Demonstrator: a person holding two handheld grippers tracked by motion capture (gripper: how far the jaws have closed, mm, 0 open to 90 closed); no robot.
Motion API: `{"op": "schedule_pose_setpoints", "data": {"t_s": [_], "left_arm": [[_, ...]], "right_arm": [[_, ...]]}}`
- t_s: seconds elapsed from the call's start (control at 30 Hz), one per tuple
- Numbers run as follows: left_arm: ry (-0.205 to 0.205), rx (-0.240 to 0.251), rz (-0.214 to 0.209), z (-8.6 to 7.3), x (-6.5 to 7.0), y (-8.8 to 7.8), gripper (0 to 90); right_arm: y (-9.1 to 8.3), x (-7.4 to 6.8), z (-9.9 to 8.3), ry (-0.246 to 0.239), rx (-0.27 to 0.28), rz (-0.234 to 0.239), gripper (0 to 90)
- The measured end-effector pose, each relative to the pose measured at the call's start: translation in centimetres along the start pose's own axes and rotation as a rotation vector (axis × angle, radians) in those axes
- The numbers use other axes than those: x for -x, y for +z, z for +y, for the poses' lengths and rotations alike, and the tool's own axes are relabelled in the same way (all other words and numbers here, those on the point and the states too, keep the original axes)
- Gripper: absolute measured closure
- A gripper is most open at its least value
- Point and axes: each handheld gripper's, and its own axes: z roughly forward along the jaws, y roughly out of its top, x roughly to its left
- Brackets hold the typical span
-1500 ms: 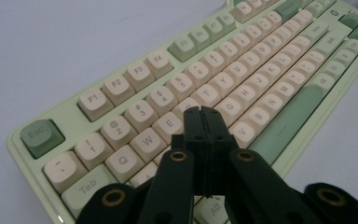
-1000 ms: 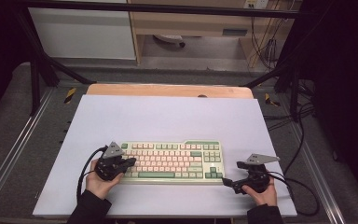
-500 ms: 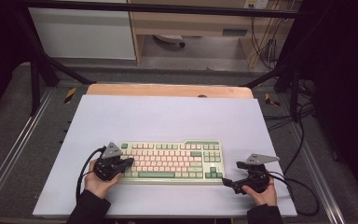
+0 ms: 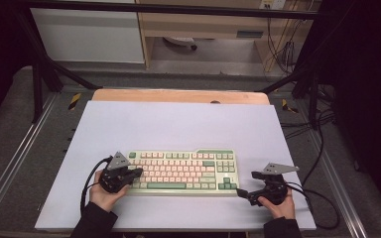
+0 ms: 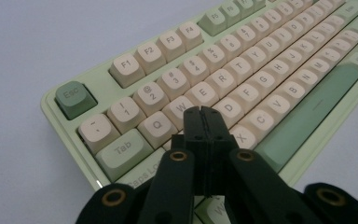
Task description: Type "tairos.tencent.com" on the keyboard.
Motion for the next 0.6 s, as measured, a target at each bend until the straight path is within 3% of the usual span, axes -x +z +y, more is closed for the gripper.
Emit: {"op": "schedule_pose_setpoints", "data": {"t_s": [0.07,0.4,0.6], "left_arm": [[-0.002,0.007,0.0,0.0,0.0,-0.2,90.0],[-0.009,0.024,-0.005,0.0,-0.3,-0.7,90.0],[-0.011,0.031,-0.004,0.0,-0.5,-0.9,90.0]], "right_arm": [[-0.1,-0.1,0.1,0.013,0.013,0.009,2.8],[-0.3,-1.1,1.3,-0.01,0.033,0.013,5.7],[0.2,-2.1,2.4,-0.023,0.018,0.02,8.3]]}}
